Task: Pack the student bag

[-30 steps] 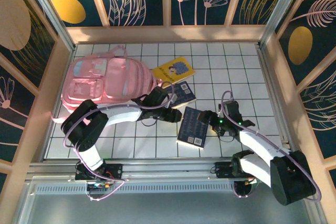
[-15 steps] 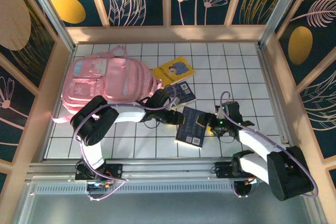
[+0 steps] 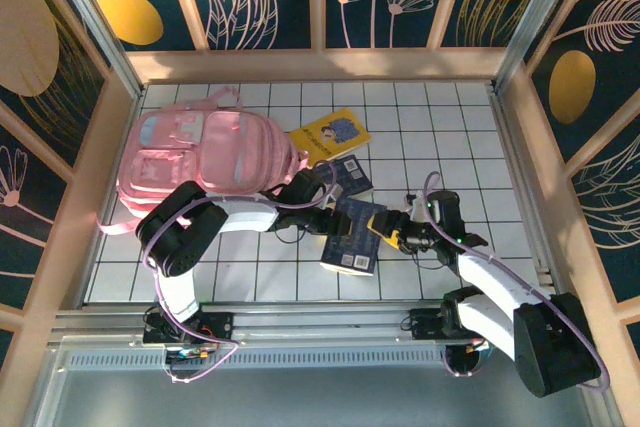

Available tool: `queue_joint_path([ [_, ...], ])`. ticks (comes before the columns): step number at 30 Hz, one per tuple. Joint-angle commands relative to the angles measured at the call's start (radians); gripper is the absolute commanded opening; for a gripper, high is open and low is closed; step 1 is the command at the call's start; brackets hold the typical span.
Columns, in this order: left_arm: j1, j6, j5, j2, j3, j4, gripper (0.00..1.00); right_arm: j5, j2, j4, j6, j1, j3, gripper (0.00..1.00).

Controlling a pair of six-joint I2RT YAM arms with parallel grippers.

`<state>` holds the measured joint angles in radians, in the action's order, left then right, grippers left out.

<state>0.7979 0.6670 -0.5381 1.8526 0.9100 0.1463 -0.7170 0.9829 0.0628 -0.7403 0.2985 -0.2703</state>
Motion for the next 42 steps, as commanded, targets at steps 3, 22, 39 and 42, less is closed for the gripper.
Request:
queue_joint_path([
  [3, 0.011, -0.008, -0.026, 0.014, -0.013, 0.030, 0.52, -0.117, -0.018, 0.152, -0.047, 0.008, 0.039, 0.72],
  [22, 0.012, 0.031, -0.074, 0.035, -0.037, 0.102, 0.50, -0.034, 0.066, 0.375, -0.165, 0.043, 0.097, 0.71],
  [39, 0.012, 0.041, -0.079, 0.039, -0.056, 0.122, 0.43, 0.048, 0.265, 0.433, -0.162, 0.069, 0.099, 0.60],
  [42, 0.012, 0.037, -0.065, 0.025, -0.060, 0.113, 0.45, 0.058, 0.250, 0.403, -0.147, 0.071, 0.095, 0.43],
])
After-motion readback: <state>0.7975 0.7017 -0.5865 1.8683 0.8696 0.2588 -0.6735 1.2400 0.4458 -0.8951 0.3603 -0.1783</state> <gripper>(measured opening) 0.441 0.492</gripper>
